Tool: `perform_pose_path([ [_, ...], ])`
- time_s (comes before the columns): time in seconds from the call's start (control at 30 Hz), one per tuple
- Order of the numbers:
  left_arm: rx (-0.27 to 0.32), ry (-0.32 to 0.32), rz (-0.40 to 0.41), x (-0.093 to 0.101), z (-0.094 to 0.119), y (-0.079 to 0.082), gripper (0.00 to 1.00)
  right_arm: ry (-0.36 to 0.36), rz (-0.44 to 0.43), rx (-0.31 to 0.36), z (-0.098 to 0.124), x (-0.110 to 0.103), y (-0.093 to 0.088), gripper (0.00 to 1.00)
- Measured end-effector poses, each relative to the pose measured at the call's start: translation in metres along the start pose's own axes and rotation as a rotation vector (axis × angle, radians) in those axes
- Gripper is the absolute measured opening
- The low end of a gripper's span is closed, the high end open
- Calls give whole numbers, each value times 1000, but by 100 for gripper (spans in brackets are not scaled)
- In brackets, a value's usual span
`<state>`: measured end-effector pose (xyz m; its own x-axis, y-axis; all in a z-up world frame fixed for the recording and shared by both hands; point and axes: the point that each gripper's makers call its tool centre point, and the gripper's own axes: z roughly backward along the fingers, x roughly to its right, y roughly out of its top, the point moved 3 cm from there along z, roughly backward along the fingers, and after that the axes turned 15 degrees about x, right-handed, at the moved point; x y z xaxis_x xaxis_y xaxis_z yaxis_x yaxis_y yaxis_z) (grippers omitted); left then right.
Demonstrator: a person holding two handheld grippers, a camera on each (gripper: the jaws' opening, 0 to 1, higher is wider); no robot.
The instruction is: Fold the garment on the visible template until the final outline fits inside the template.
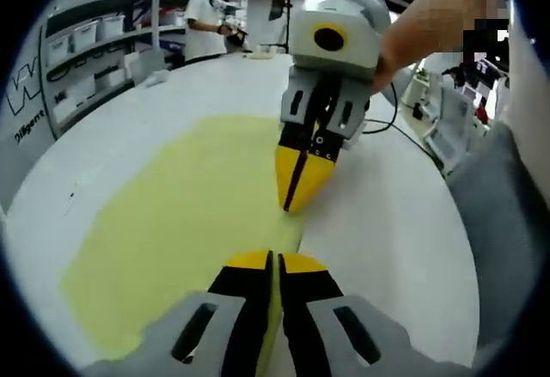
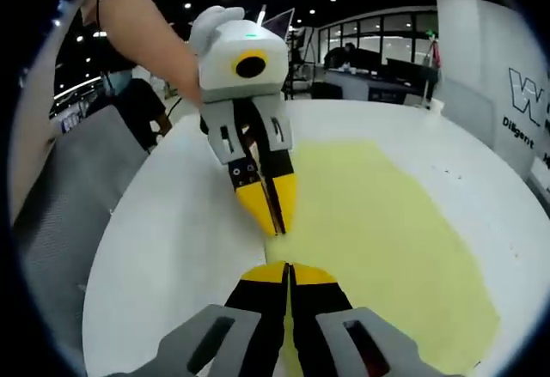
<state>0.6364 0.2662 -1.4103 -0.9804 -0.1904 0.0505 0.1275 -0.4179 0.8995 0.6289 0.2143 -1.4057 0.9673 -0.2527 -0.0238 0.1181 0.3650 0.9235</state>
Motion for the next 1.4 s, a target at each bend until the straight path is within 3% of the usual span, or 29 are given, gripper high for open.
perform_pose_path([
  [0.23,-50,-14,-38,3,-4,-10,0,23,22,-14,-13,-4,0,0],
  [0.43,-57,-10,-28,3,0,-14,0,16,52,-106,-8,-4,-23,0],
  [0.47,-52,-8,-23,3,0,-14,0,9,0,-45,-9,-6,-17,0],
  [0.63,-32,8,8,0,7,-18,0,-12,4,-54,1,-4,-22,0],
  [0.83,-19,49,61,-6,29,-28,0,-67,-54,-42,22,3,-31,0],
  [1.4,-28,125,116,-20,75,-49,0,-156,-78,-98,96,17,-61,0],
])
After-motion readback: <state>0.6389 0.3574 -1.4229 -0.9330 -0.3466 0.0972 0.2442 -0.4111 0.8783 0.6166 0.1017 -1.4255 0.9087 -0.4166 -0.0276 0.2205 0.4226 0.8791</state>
